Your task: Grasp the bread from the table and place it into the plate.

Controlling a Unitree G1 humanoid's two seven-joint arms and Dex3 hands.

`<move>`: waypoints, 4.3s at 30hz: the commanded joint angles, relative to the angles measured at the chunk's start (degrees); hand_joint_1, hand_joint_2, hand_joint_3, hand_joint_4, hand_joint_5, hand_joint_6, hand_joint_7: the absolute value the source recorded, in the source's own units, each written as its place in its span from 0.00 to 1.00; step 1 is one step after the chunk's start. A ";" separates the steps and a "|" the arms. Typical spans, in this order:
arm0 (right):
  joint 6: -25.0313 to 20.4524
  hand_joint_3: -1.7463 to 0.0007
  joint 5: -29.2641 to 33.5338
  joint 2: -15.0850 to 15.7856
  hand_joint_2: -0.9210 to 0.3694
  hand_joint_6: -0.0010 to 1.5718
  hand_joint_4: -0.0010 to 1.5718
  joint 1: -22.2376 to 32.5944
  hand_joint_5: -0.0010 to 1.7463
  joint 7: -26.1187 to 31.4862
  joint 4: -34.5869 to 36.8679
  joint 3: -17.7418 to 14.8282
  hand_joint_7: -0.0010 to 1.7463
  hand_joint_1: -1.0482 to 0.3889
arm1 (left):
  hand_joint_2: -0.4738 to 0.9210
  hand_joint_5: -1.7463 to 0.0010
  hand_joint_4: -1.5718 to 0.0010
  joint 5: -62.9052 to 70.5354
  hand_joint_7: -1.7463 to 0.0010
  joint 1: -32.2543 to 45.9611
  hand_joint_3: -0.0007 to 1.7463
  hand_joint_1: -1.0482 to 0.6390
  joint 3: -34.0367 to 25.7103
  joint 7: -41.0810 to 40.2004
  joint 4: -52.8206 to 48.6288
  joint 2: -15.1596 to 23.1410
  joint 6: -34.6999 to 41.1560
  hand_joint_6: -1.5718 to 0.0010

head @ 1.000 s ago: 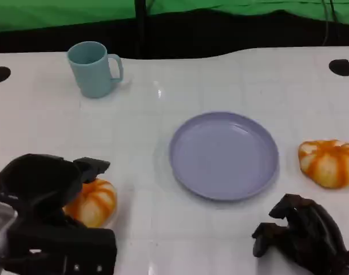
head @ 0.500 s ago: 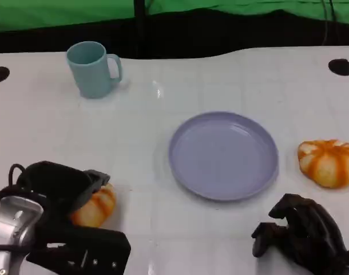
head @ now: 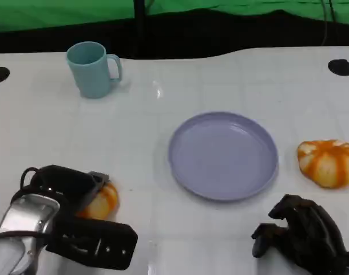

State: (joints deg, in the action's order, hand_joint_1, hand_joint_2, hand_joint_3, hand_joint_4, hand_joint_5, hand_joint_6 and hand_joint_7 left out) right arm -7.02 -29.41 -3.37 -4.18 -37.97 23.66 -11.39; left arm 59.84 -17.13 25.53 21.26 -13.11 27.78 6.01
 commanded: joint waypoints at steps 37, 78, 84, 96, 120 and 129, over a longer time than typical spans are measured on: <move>0.56 0.99 -0.18 1.04 0.16 1.00 1.00 -0.40 0.42 -0.90 0.75 -0.45 0.21 0.01 | 0.68 0.00 0.55 -19.61 0.00 -1.62 0.75 0.49 -5.38 -44.91 -21.11 -4.64 -20.67 0.69; 0.06 1.00 0.45 0.42 0.17 1.00 1.00 0.55 0.43 0.47 -0.35 0.26 0.22 0.00 | 0.71 0.00 0.46 -21.60 0.03 -23.84 0.58 0.47 -1.21 -46.90 -38.83 -21.65 -33.26 0.60; 0.31 1.00 0.49 0.45 0.16 1.00 1.00 0.86 0.42 0.17 -0.47 0.42 0.21 0.00 | 0.68 0.00 0.43 -21.00 0.08 -27.53 0.65 0.46 0.58 -47.11 -43.36 -24.08 -32.34 0.56; 0.97 1.00 0.44 -0.02 0.15 1.00 1.00 1.43 0.44 0.68 -0.91 0.70 0.21 0.00 | 0.71 0.00 0.41 -19.66 0.20 -34.43 0.62 0.46 4.41 -45.92 -52.04 -29.19 -29.55 0.52; 0.56 1.00 -0.09 -0.22 0.16 1.00 1.00 1.95 0.43 0.82 -1.94 1.40 0.21 0.01 | 1.00 0.41 0.81 -18.61 0.74 -39.63 0.14 0.29 8.78 -30.65 -55.59 -30.94 -23.47 0.77; 0.52 1.00 -0.04 -0.26 0.17 1.00 1.00 2.21 0.43 1.94 -2.47 1.59 0.22 0.01 | 1.00 0.86 1.00 -17.33 0.99 -42.07 0.22 0.02 11.17 -17.96 -53.92 -29.92 -18.28 1.00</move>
State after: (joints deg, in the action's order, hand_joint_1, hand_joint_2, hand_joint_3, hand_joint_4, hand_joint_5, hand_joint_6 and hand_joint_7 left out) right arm -6.28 -28.99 -3.76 -2.45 -36.48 22.09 -9.39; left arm 42.25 -56.38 36.22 -0.70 -68.32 -3.27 -13.29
